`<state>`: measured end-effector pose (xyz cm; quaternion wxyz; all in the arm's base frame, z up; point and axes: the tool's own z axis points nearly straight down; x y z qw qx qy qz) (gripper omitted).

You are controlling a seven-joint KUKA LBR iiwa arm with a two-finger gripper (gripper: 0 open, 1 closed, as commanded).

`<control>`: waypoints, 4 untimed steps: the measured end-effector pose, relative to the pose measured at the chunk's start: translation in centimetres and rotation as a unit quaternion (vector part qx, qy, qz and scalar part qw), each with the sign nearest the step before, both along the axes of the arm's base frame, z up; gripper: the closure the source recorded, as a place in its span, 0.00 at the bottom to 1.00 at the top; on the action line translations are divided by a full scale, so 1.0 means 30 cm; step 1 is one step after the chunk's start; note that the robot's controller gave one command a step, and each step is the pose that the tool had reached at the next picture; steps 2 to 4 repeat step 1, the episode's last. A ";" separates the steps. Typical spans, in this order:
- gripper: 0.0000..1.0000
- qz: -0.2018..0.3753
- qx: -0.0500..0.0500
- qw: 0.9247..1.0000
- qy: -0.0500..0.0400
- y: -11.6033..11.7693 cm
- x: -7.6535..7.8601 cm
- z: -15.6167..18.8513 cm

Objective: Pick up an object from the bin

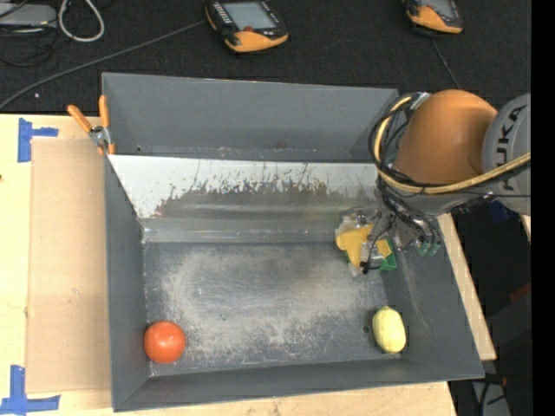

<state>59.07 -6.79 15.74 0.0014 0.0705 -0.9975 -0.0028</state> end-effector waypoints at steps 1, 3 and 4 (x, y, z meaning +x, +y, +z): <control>1.00 0.000 0.000 1.000 0.002 0.002 -0.002 0.145; 1.00 0.000 0.000 1.000 0.002 0.002 -0.002 0.145; 1.00 0.000 0.000 1.000 0.002 0.002 -0.002 0.145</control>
Offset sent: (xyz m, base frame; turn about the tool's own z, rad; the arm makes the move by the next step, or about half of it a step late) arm -0.0013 0.0005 0.0850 0.0005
